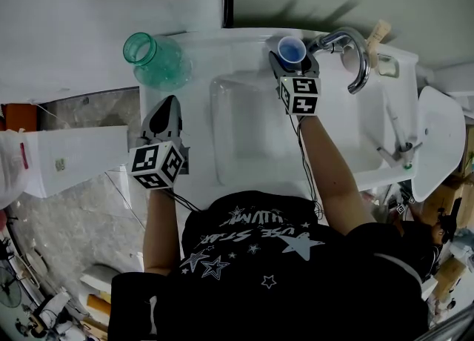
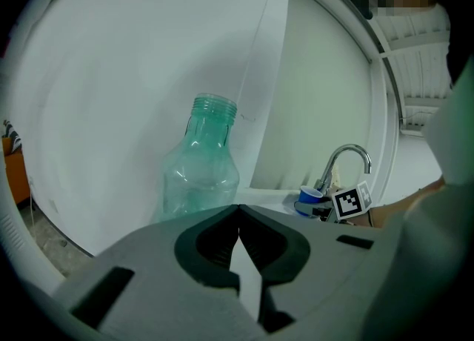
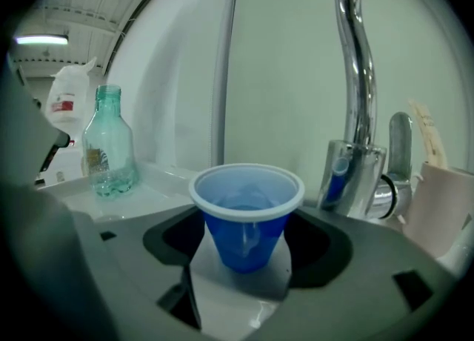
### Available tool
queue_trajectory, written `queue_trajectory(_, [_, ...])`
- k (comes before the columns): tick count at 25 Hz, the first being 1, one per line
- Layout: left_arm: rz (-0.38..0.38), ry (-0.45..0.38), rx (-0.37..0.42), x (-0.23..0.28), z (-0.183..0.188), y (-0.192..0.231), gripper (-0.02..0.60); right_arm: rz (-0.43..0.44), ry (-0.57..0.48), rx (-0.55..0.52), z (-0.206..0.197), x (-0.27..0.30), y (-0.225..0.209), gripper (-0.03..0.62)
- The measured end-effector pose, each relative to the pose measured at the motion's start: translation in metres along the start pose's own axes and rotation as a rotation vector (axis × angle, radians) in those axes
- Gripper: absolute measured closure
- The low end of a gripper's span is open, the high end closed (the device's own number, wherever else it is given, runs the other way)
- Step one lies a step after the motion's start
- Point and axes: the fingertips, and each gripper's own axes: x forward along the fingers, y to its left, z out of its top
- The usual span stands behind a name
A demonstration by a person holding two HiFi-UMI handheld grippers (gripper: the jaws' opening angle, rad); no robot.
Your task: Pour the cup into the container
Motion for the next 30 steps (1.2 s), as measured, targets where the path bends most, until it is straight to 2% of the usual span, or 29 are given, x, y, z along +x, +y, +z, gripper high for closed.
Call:
queue_trajectory(5, [-0.004,0.009,-0.001,-0.001,-0.002,-0.001,0.571,-0.012,-0.012,-0.003,0.002,0.001,-0.002,0.302])
queue_trajectory(17, [-0.001,-0.011,-0.008,-0.007,0.0,0.003,0.571,0.007,0.025,0.022,0.004,-0.008,0.01,0.301])
queue_trajectory(30, [0.028,-0.083,0.021,-0.038,0.024,0.016,0.571,0.123,-0.017,-0.045,0.065,-0.035,0.068,0.304])
